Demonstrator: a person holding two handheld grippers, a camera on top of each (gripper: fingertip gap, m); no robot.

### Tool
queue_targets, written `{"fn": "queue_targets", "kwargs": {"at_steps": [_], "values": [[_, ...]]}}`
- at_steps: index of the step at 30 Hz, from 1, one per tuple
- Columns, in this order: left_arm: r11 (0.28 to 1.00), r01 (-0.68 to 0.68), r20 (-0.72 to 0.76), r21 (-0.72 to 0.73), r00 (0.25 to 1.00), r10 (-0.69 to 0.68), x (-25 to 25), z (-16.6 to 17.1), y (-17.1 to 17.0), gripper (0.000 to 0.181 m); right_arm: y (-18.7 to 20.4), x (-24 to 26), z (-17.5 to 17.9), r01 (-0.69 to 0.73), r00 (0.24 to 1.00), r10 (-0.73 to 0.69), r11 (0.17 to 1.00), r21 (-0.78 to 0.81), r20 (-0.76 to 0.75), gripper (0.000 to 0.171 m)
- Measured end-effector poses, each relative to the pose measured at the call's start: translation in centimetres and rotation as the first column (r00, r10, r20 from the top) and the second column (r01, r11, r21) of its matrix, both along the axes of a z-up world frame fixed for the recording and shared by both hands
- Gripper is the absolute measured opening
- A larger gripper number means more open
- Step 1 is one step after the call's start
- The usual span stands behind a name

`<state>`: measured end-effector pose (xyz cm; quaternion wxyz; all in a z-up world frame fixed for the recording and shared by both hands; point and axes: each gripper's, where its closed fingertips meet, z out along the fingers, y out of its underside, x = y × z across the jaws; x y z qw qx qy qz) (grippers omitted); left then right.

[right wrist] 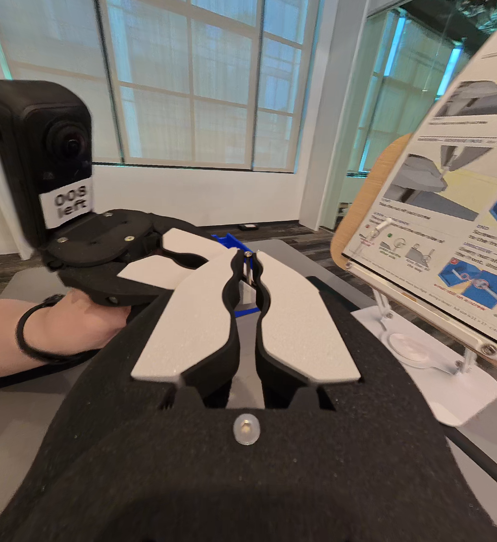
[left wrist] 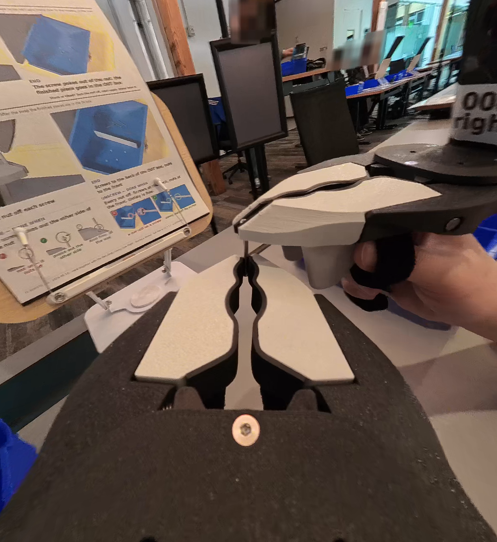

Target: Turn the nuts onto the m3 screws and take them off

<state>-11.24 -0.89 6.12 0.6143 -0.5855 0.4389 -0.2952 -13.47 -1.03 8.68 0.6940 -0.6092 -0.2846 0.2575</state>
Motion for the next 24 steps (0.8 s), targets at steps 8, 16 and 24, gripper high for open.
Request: {"fn": "queue_targets", "kwargs": {"at_steps": [8,16,24], "values": [[0.760,0.611,0.168,-0.219,0.791,-0.588,0.6,2.6,-7.4,0.002,-6.2,0.1,2.7,-0.601,0.795,0.602,0.798,0.044,-0.078,0.005],[0.346,0.897,0.291,-0.276,0.421,-0.859,-0.8,3.2,-14.5,0.002,-13.1,-0.1,3.4,-0.913,0.385,0.913,0.398,0.087,-0.130,0.005],[0.027,0.950,0.449,-0.311,0.171,-0.877,-2.2,3.2,-17.5,0.002,-15.8,-0.4,3.6,-0.970,0.137,0.972,0.171,0.173,-0.192,0.005]]}}
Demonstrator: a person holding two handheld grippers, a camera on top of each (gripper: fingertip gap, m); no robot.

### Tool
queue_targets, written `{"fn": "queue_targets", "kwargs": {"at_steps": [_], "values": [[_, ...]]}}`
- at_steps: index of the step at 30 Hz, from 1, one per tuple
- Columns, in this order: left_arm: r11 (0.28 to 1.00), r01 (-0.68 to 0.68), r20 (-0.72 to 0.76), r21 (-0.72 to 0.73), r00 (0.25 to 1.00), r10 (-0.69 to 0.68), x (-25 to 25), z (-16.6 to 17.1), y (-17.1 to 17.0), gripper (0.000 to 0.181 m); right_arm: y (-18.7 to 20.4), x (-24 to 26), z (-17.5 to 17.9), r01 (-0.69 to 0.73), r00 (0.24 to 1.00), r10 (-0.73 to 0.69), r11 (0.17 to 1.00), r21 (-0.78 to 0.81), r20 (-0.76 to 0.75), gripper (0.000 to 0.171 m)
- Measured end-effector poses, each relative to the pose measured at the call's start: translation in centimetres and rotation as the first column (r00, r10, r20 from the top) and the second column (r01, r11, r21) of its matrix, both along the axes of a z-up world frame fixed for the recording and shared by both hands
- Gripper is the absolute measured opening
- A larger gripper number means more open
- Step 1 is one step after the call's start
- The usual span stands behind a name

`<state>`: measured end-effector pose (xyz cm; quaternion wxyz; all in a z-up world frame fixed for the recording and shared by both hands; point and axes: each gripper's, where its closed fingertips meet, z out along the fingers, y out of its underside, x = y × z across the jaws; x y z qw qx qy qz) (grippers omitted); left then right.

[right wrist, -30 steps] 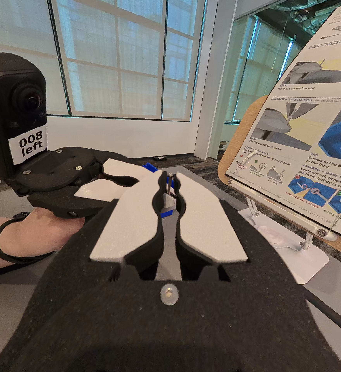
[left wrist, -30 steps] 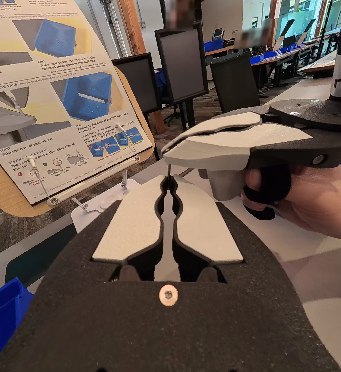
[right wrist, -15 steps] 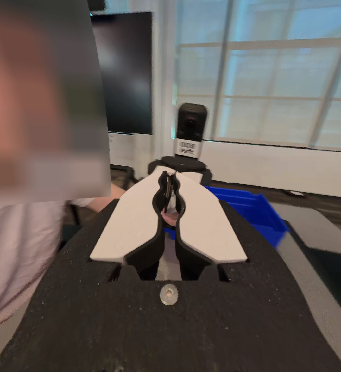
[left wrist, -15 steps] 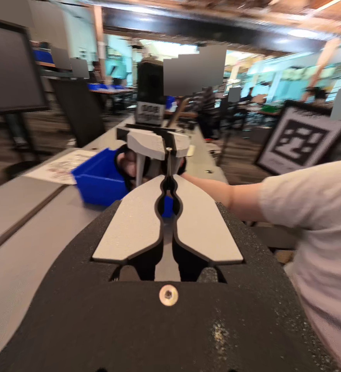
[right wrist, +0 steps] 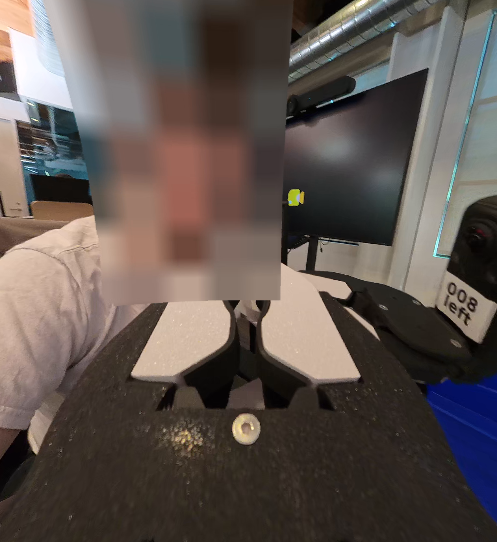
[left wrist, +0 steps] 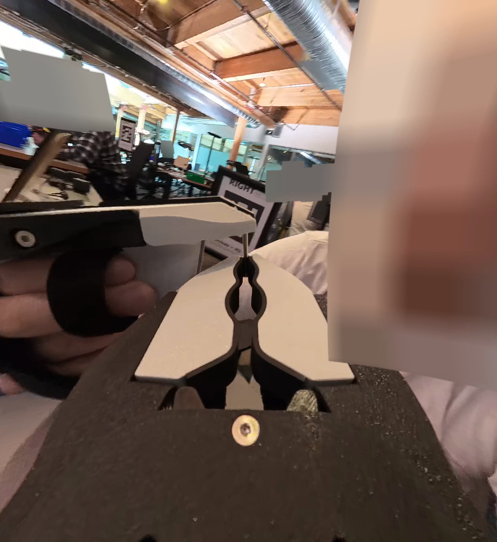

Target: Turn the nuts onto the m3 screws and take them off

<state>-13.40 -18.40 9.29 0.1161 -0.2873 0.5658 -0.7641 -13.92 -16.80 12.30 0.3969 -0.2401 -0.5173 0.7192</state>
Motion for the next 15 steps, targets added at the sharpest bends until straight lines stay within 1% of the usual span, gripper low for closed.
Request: {"fn": "queue_targets", "kwargs": {"at_steps": [2,4,10,11,13,15], "values": [[0.997,0.041,0.004,-0.059,0.999,-0.041,0.0,0.4,0.1,0.002,0.0,0.2,0.2,-0.017,0.999,0.017,1.000,-0.014,-0.030,0.005],[0.995,0.049,0.004,-0.085,0.999,-0.049,0.1,0.4,0.4,0.002,0.2,0.3,0.2,-0.020,0.999,0.019,0.999,-0.029,-0.036,0.005],[0.999,-0.022,0.003,-0.040,1.000,0.023,0.5,0.4,1.1,0.002,0.8,0.2,0.3,0.038,0.999,-0.038,0.999,-0.025,-0.026,0.005],[0.999,-0.034,0.007,-0.038,0.999,0.035,0.5,0.5,1.1,0.002,1.1,0.2,0.4,0.055,0.998,-0.056,0.998,-0.032,-0.024,0.007],[0.995,-0.098,0.017,-0.026,0.995,0.098,0.7,0.8,2.0,0.002,2.0,0.3,1.1,0.129,0.991,-0.130,0.990,-0.056,-0.014,0.026],[0.982,-0.191,0.032,0.003,0.981,0.191,0.9,1.2,3.5,0.002,3.5,0.5,1.7,0.273,0.962,-0.273,0.961,-0.056,0.006,0.028]]}}
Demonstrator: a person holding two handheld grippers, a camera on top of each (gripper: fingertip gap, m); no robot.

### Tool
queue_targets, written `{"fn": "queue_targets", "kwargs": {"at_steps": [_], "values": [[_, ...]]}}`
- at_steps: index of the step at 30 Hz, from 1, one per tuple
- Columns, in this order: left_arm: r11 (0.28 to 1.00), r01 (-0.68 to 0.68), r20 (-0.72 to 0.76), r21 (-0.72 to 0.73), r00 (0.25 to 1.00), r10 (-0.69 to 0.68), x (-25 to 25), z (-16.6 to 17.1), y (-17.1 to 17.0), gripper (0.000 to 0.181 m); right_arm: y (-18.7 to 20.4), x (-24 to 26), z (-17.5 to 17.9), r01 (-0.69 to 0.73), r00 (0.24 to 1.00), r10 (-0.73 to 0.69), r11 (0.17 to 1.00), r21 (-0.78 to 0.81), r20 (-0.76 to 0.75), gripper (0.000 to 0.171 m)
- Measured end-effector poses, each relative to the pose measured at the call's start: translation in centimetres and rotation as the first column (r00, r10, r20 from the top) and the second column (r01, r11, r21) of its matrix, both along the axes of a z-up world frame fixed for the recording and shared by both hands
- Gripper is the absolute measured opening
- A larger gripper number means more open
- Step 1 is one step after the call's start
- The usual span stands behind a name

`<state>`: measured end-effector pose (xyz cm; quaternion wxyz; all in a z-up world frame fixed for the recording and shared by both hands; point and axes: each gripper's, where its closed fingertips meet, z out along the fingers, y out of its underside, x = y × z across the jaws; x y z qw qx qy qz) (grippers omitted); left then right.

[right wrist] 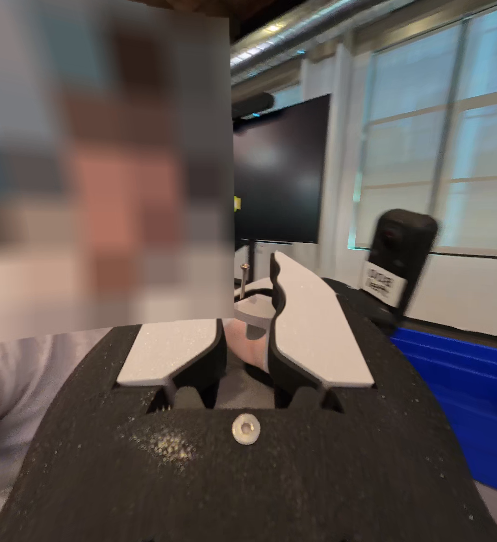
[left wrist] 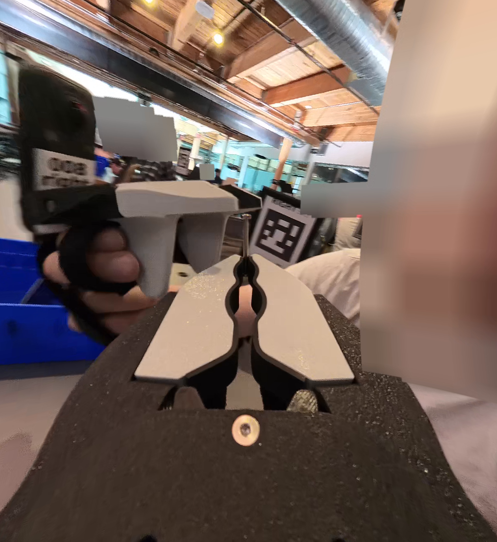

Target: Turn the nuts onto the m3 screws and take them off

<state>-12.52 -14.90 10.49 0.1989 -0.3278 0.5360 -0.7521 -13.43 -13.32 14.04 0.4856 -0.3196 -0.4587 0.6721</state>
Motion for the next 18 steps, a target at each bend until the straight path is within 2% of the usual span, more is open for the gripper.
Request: {"fn": "queue_targets", "kwargs": {"at_steps": [2,3,5,7,9,10,14,18], "values": [[0.979,-0.193,0.006,0.061,0.981,0.193,0.8,0.0,2.2,0.002,2.1,0.5,0.7,0.218,0.976,-0.218,0.976,0.018,0.019,0.028],[0.949,-0.301,0.018,0.097,0.954,0.300,1.0,0.0,3.5,0.002,3.8,1.0,1.0,0.370,0.928,-0.371,0.929,0.024,0.035,0.027],[0.840,-0.519,0.035,0.161,0.853,0.521,1.3,-0.2,6.6,0.002,6.8,2.3,1.3,0.646,0.758,-0.650,0.760,0.071,0.057,0.026],[0.718,-0.673,0.063,0.178,0.735,0.675,0.9,-0.1,9.3,0.001,8.1,3.5,1.6,0.806,0.578,-0.815,0.578,0.128,0.035,0.025],[0.606,-0.774,0.079,0.184,0.626,0.776,0.3,-0.1,11.4,0.002,8.6,3.7,1.8,0.878,0.460,-0.888,0.458,0.137,0.022,0.025],[0.559,-0.807,0.095,0.188,0.582,0.808,0.1,-0.1,12.1,0.001,8.6,3.4,1.7,0.893,0.430,-0.903,0.428,0.137,0.021,0.024],[0.472,-0.845,0.139,0.250,0.514,0.846,0.2,-0.3,12.3,0.001,9.2,1.0,-0.4,0.911,0.371,-0.925,0.380,0.160,0.082,0.022],[0.390,-0.873,0.212,0.294,0.457,0.864,0.4,-0.3,11.7,0.002,9.4,0.0,-1.5,0.928,0.299,-0.951,0.308,0.208,0.074,0.020]]}}
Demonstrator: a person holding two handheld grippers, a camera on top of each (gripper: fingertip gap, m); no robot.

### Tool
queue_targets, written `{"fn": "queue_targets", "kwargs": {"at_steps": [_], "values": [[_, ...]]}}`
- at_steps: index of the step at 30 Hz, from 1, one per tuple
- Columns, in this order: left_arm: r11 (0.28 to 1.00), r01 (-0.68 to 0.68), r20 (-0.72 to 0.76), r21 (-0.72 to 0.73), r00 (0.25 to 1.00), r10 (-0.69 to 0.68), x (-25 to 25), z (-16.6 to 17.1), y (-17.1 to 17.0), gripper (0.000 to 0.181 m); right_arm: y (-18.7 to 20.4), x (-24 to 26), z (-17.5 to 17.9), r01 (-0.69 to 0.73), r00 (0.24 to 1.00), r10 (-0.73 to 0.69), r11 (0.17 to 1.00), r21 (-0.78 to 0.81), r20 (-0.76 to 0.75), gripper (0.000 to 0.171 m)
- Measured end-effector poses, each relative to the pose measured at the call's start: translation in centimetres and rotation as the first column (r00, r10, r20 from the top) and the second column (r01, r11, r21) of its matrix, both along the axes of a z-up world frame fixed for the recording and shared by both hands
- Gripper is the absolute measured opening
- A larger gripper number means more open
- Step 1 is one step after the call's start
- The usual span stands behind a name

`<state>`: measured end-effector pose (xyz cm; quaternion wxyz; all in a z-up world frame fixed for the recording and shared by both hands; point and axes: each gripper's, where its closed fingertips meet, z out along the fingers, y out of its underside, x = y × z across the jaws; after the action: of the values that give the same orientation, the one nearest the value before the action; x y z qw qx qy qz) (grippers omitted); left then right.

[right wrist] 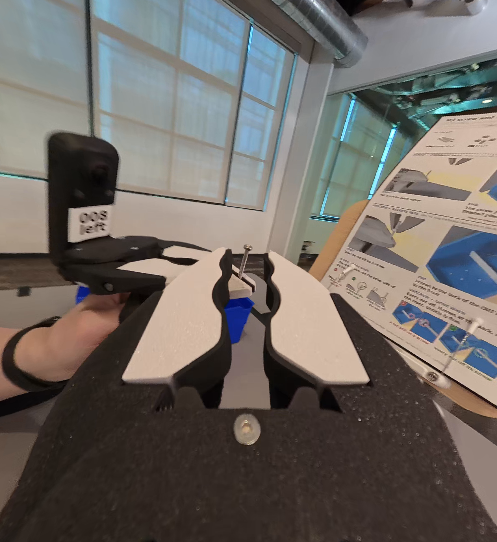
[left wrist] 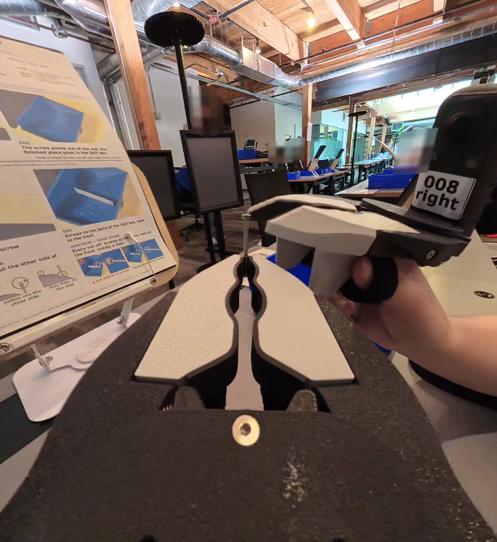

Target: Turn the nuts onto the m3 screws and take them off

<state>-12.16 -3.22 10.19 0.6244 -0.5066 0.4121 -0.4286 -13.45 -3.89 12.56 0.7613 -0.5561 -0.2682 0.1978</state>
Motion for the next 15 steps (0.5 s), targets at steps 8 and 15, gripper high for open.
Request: {"fn": "queue_targets", "kwargs": {"at_steps": [8,15], "values": [[0.998,-0.016,-0.024,0.065,1.000,0.018,0.46,-0.08,-0.97,0.002,-0.07,-0.01,-0.10,-0.035,0.998,0.031,0.997,-0.071,-0.059,0.014],[0.998,-0.022,-0.029,0.067,0.999,0.024,0.48,-0.14,-1.03,0.002,-0.30,-0.32,-0.17,-0.090,0.994,0.083,0.992,-0.089,-0.077,0.006]]}}
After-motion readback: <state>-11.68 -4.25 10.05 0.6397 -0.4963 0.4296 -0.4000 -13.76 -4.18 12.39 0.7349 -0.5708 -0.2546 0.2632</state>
